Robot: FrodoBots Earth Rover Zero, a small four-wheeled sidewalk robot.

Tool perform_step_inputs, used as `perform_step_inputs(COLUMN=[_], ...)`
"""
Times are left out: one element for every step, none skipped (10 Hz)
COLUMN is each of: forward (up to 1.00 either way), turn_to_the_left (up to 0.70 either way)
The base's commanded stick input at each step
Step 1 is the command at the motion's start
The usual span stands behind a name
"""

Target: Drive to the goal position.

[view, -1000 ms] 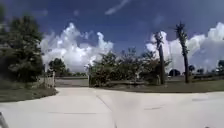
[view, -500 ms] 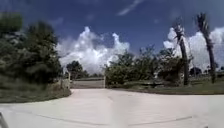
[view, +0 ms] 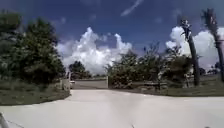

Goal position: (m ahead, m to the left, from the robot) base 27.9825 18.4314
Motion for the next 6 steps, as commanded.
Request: perform_step_inputs(forward=[0.85, 0.85, 0.85, 0.85, 0.85, 0.85], turn_to_the_left=[0.00, 0.20, 0.34, 0.34, 0.34, 0.34])
